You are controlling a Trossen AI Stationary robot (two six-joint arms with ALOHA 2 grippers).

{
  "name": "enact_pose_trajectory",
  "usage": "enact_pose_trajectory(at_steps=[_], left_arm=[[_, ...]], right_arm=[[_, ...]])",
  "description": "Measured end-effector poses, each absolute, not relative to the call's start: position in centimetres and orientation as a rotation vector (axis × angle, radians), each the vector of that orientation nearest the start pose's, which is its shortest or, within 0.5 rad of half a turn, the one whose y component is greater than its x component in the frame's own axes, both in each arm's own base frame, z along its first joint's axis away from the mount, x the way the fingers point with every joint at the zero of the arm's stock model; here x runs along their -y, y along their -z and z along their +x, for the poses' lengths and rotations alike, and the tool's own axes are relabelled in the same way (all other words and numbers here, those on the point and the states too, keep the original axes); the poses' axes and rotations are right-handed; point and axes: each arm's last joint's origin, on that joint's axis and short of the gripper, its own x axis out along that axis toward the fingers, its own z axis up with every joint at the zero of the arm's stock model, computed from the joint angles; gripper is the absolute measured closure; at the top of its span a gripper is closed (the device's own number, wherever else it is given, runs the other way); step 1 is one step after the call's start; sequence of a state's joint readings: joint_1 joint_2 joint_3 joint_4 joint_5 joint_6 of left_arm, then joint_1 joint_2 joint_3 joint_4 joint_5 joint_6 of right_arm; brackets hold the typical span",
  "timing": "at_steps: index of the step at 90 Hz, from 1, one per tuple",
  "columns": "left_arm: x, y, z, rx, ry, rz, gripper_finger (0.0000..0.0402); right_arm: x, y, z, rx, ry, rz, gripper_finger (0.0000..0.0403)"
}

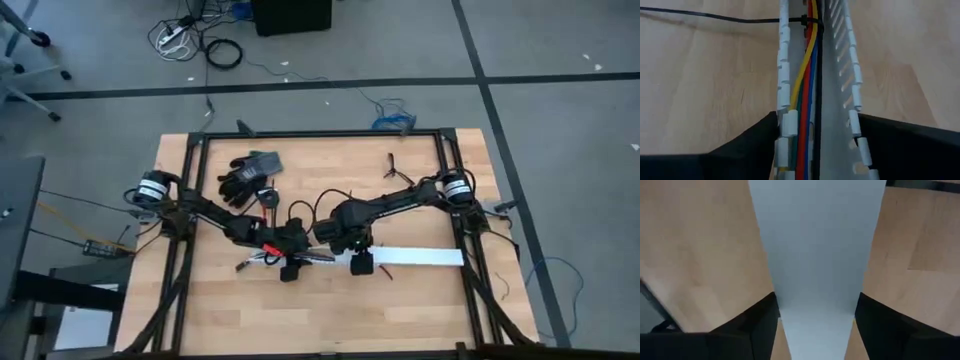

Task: Ziptie cables
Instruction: Close the white cable duct cover

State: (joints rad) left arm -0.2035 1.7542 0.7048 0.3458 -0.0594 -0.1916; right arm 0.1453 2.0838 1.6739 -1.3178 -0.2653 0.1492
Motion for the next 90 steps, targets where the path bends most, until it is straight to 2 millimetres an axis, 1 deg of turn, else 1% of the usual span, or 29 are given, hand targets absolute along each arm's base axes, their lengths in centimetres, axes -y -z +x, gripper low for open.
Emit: enact_pose_trajectory(at_steps=[17, 45, 54, 69, 90], left_arm=[[6.1, -11.8, 31.0, -0.706, 0.045, -0.095, 0.0167], [6.2, -11.7, 30.9, -0.727, 0.085, -0.093, 0.0167], [6.2, -11.7, 30.9, -0.729, 0.089, -0.094, 0.0167], [6.2, -11.7, 30.9, -0.728, 0.085, -0.094, 0.0167], [6.2, -11.7, 30.9, -0.729, 0.081, -0.092, 0.0167]], right_arm=[[-5.7, -21.2, 38.5, -1.718, -0.165, 0.23, 0.0172], [-5.5, -21.2, 38.0, -1.762, -0.126, 0.159, 0.0172], [-5.4, -21.0, 38.0, -1.776, -0.123, 0.141, 0.0172], [-5.4, -20.4, 38.1, -1.802, -0.124, 0.135, 0.0172], [-5.6, -20.3, 38.2, -1.794, -0.155, 0.135, 0.0172]])
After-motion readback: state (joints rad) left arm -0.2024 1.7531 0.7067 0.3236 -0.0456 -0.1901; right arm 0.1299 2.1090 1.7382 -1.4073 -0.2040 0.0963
